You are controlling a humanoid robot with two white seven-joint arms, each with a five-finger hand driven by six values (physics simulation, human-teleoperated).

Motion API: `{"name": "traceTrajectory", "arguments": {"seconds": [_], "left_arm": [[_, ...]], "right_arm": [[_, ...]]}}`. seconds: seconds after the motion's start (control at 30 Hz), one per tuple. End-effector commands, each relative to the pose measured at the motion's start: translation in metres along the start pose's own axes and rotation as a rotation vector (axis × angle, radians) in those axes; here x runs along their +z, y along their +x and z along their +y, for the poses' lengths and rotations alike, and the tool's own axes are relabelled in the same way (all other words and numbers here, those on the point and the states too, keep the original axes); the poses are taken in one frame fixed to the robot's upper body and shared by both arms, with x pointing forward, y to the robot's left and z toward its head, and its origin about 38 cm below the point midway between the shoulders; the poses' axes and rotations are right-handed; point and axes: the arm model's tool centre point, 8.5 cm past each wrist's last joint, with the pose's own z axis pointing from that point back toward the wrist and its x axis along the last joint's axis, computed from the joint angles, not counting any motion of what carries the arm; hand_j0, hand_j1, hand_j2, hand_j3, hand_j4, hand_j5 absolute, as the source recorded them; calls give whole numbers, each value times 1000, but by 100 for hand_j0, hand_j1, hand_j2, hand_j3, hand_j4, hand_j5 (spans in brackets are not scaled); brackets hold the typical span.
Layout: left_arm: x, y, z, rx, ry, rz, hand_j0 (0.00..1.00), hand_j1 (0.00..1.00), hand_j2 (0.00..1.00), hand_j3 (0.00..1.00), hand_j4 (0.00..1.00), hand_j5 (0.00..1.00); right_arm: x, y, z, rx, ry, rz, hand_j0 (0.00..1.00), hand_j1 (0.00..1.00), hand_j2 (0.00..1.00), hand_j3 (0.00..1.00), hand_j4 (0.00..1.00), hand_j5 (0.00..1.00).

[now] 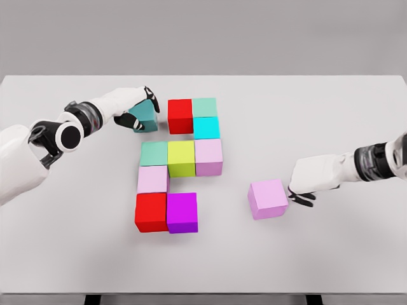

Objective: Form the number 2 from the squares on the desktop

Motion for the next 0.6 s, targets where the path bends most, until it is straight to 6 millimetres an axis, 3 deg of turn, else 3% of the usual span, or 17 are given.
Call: {"name": "traceTrajectory", "arguments": {"seconds": [0.0,0.57], "left_arm": [[0,0,0,-1,2,2,52,52,52,52,52,52],[1,2,0,1,-1,-15,52,52,52,52,52,52]], "right_arm": [[-3,1,-3,0,-7,-6,12,12,12,12,12,12],[-10,6,-7,9,-16,-31,12,12,12,12,12,12]]}}
